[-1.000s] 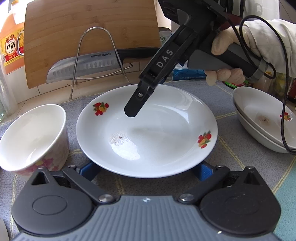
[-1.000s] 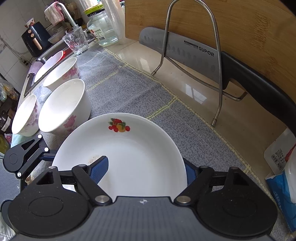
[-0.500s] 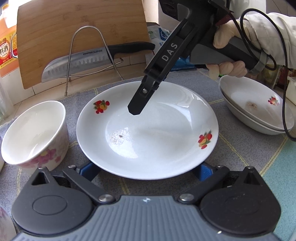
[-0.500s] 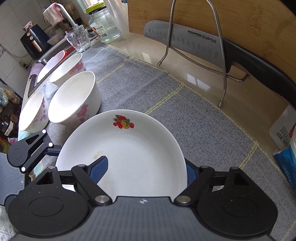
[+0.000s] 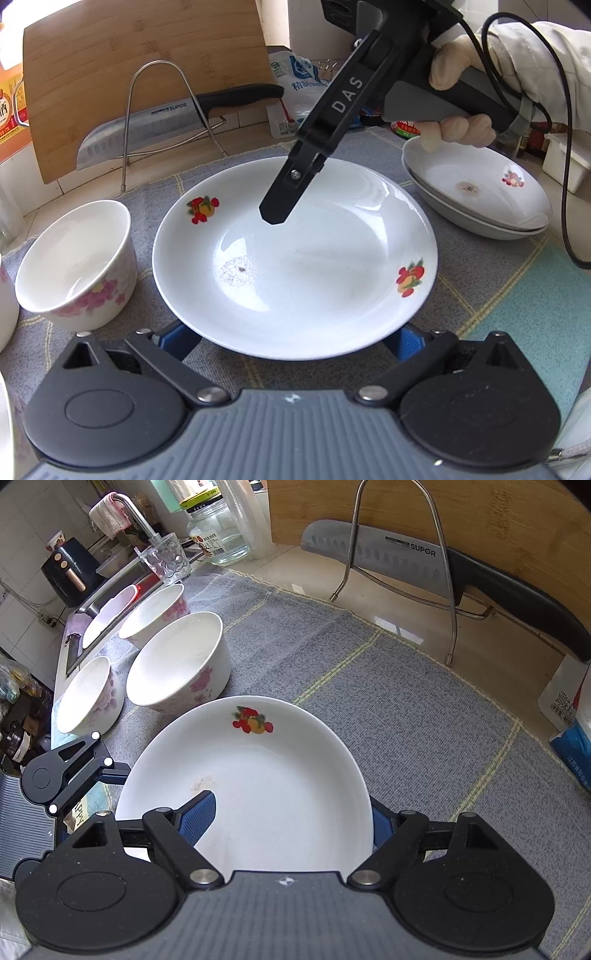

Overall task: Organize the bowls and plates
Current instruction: 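Lift the fruit-print plate with the right tool and carry it toward the stack, then lower the fruit-print plate onto the plate stack and open the right tool, then withdraw the right tool from the stack and move it to the white bowls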

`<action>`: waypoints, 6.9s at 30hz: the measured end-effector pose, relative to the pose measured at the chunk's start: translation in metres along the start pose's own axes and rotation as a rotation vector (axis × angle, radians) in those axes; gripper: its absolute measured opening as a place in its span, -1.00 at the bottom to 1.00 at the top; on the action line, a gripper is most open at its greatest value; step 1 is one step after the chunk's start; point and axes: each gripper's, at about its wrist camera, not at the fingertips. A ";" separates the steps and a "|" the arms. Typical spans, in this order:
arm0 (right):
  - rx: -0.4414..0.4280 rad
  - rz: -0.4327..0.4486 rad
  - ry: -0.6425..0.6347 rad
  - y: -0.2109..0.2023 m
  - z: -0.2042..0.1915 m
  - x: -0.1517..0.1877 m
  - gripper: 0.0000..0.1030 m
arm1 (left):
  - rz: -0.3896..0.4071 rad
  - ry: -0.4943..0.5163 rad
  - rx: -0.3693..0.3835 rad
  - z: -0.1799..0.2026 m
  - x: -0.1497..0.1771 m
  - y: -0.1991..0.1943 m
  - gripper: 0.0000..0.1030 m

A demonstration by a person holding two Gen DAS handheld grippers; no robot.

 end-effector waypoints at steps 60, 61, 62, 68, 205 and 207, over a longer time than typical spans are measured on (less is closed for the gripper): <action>0.205 0.188 0.360 -0.133 0.027 0.178 0.70 | 0.004 0.308 0.338 0.098 -0.058 0.001 0.98; 0.203 0.187 0.363 -0.133 0.030 0.179 0.70 | 0.003 0.309 0.336 0.099 -0.059 0.002 0.98; 0.202 0.186 0.364 -0.132 0.031 0.180 0.70 | 0.001 0.309 0.334 0.099 -0.059 0.004 0.98; 0.193 0.182 0.378 -0.130 0.039 0.186 0.70 | -0.005 0.306 0.323 0.098 -0.061 0.013 0.98; 0.518 0.350 -0.016 -0.022 -0.177 0.054 1.00 | 0.137 -0.126 -0.121 -0.093 0.044 -0.118 0.99; 0.474 0.349 -0.033 -0.011 -0.187 0.045 1.00 | 0.125 -0.137 -0.155 -0.103 0.057 -0.126 0.99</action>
Point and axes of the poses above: each gripper's, at about its wrist camera, not at the fingertips, and y roughly the way its jaws point, z to its right, x to its underside, and after that the axes turned 2 degrees about -y, right-handed
